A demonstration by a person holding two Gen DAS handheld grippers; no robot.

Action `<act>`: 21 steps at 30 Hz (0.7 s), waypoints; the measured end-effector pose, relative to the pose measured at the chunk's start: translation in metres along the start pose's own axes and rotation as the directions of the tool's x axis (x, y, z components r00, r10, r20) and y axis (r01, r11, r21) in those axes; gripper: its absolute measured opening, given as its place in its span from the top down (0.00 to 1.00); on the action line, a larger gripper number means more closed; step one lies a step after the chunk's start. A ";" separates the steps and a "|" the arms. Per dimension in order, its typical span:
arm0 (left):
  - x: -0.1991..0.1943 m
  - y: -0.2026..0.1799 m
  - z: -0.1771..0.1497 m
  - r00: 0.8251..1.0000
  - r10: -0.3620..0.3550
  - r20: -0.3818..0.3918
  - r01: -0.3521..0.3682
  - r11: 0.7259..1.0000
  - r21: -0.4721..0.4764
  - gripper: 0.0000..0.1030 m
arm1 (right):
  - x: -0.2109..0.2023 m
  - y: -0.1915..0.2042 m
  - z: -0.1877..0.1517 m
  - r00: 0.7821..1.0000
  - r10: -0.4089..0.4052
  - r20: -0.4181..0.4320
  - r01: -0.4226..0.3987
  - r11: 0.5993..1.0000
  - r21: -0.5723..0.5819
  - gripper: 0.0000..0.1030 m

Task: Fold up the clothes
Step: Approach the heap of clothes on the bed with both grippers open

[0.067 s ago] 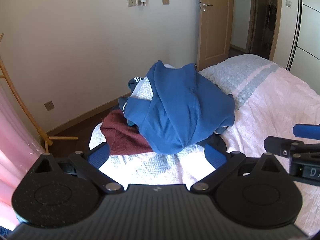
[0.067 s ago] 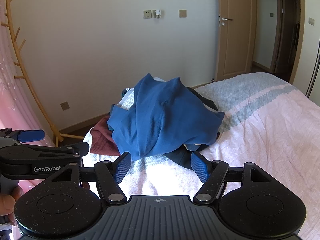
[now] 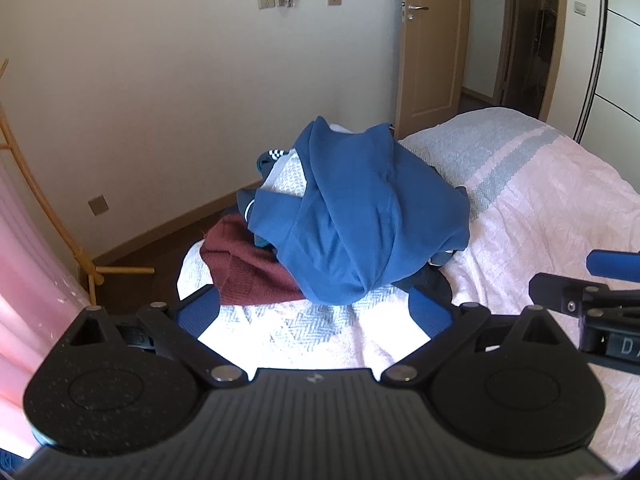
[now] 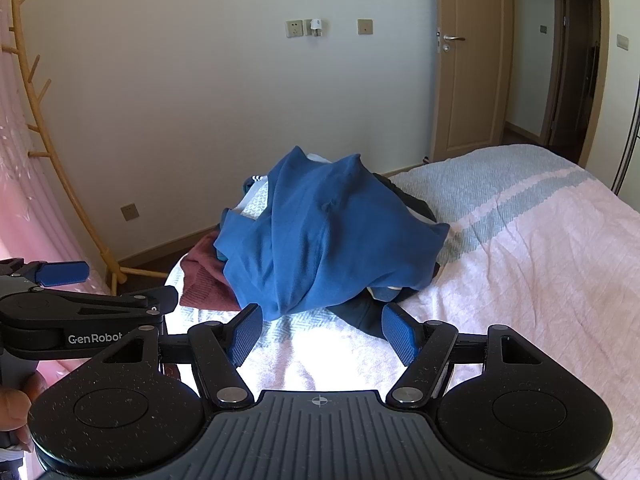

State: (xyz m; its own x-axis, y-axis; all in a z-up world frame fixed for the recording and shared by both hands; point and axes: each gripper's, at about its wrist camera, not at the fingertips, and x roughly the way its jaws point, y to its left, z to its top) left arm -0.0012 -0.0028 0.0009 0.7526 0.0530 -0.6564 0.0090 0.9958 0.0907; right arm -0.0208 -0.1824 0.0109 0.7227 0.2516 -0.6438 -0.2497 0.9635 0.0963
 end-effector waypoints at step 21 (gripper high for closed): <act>0.003 -0.004 -0.012 0.999 -0.017 -0.039 0.016 1.000 -0.026 0.04 | 0.000 -0.006 -0.010 1.000 0.010 -0.001 -0.010 1.000 0.001 0.32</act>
State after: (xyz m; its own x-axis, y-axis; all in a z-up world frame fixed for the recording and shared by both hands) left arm -0.0074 -0.0053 -0.0103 0.7259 0.0391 -0.6867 0.0037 0.9981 0.0607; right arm -0.0258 -0.1893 0.0026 0.7195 0.2608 -0.6437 -0.2563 0.9611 0.1030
